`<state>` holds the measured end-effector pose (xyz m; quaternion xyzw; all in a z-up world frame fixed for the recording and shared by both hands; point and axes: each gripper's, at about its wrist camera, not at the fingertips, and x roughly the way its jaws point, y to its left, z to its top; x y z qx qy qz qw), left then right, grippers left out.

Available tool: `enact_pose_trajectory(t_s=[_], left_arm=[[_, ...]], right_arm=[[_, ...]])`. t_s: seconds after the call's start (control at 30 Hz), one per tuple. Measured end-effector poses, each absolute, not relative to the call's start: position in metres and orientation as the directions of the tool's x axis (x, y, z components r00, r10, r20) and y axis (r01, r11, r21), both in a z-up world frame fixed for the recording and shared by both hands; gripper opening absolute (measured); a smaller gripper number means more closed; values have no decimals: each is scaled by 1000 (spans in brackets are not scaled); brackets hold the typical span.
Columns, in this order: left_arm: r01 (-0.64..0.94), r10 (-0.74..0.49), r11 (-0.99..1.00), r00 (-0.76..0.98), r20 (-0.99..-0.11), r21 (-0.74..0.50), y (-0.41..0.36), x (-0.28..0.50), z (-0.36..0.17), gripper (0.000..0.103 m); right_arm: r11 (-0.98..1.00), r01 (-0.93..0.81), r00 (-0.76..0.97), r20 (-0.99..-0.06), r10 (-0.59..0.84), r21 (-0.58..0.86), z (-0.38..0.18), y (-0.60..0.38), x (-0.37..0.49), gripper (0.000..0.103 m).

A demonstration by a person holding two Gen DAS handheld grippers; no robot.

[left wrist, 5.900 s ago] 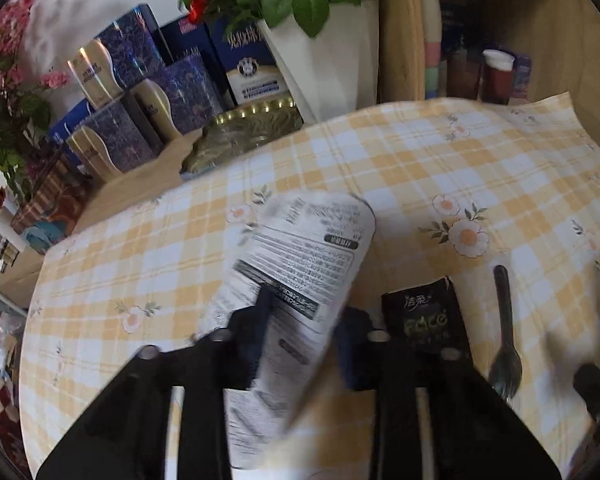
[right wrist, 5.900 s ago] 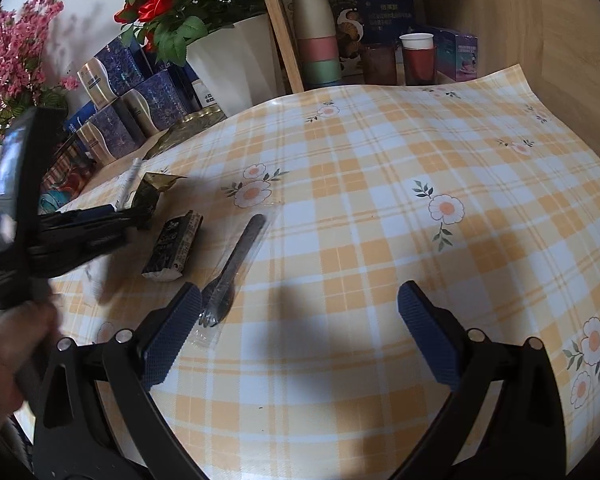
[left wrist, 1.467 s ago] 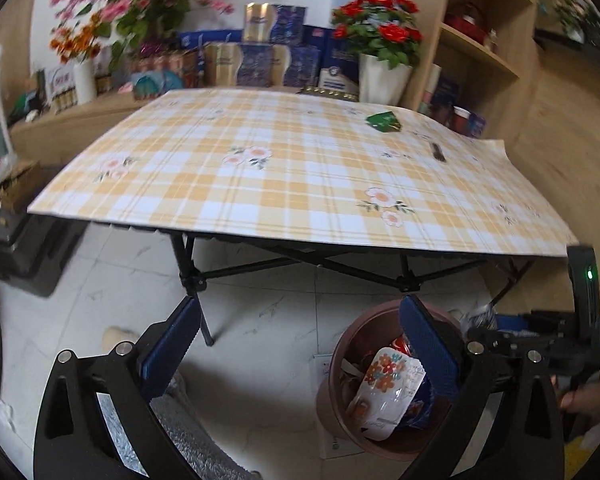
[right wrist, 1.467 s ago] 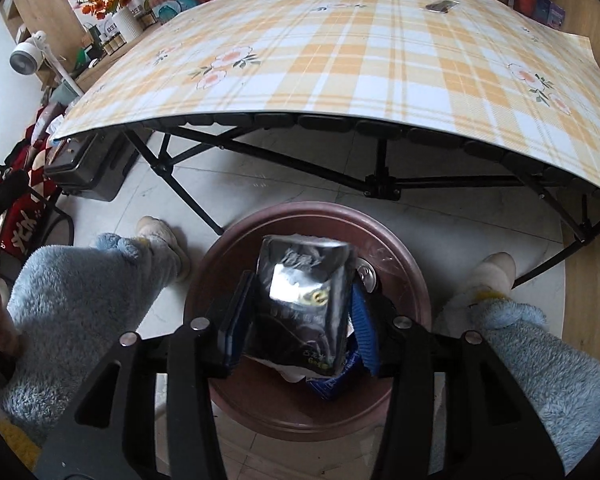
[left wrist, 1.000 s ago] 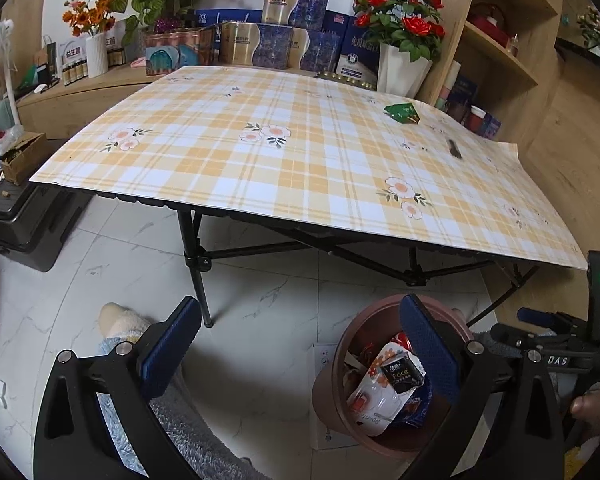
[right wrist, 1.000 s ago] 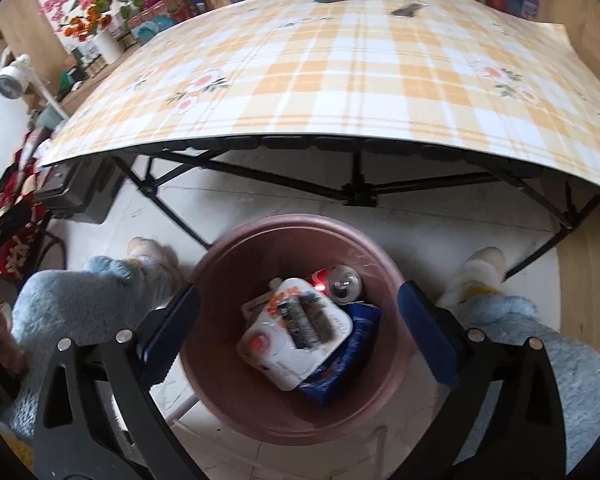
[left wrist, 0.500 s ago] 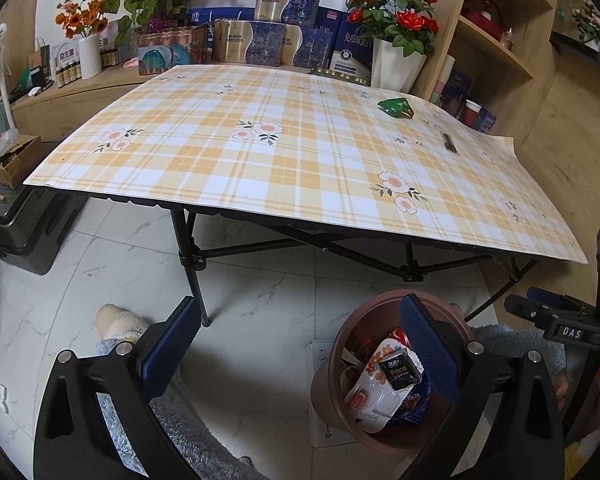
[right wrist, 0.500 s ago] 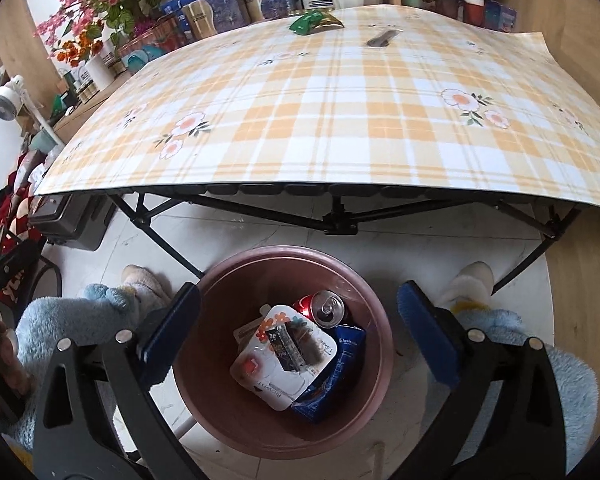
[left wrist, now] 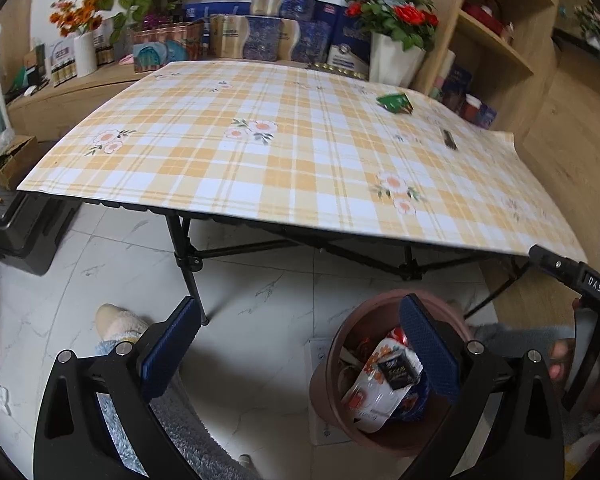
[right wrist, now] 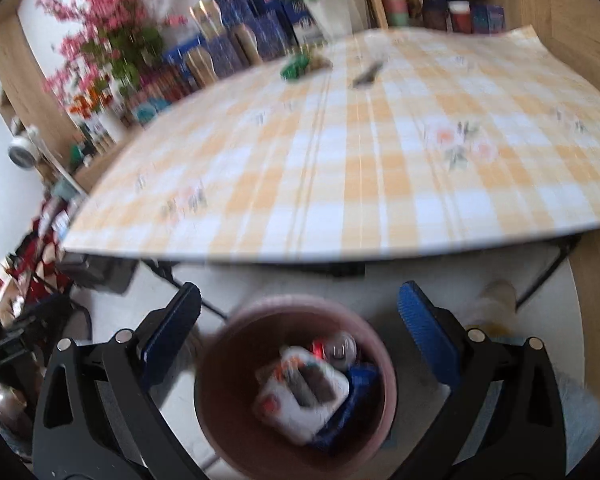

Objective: Collect trash
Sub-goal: 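Raise both tools back over the table, then grasp the black comb in clear plastic with the right tool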

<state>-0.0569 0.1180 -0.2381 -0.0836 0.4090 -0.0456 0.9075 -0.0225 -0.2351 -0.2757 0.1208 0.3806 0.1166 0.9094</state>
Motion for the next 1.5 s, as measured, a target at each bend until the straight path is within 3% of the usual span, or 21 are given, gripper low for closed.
enact_pose_trajectory(t_s=[0.13, 0.27, 0.37, 0.53, 0.77, 0.83, 0.97, 1.1, 1.2, 1.5], left_arm=[[-21, -148, 977, 656, -740, -214, 125, -41, -231, 97], [-44, -134, 975, 669, -731, -218, 129, -15, -218, 97], [-56, -121, 974, 690, -714, -219, 129, 8, -205, 97], [-42, -120, 977, 705, -699, -211, 119, 56, -193, 97], [41, -134, 987, 733, -667, -154, 86, 124, -178, 97], [70, -150, 987, 737, -659, -146, 77, 140, -175, 97], [117, -167, 986, 736, -656, -119, 60, 165, -175, 97], [176, -203, 978, 730, -653, -108, 40, 189, -176, 97], [225, -228, 970, 722, -653, -89, 21, 206, -180, 97], [389, -241, 919, 680, -693, 61, -50, 298, -193, 97]], right_arm=[[949, -153, 681, -666, 303, 275, -258, -248, 14, 97], [975, -114, 641, -736, 217, 188, -248, -262, 81, 97], [979, -68, 676, -713, 187, 192, -240, -277, 130, 97], [997, -6, 656, -752, 62, 77, -246, -281, 217, 97], [998, 14, 581, -813, 48, 68, -268, -265, 298, 95], [1000, 1, 579, -815, 14, 18, -272, -257, 303, 79], [1000, 3, 560, -828, 9, 13, -285, -259, 301, 71], [999, -31, 583, -812, 40, 27, -283, -260, 295, 30], [996, -57, 604, -792, 90, 70, -281, -261, 289, 18], [988, -49, 746, -652, 135, 149, -259, -276, 264, 15]])
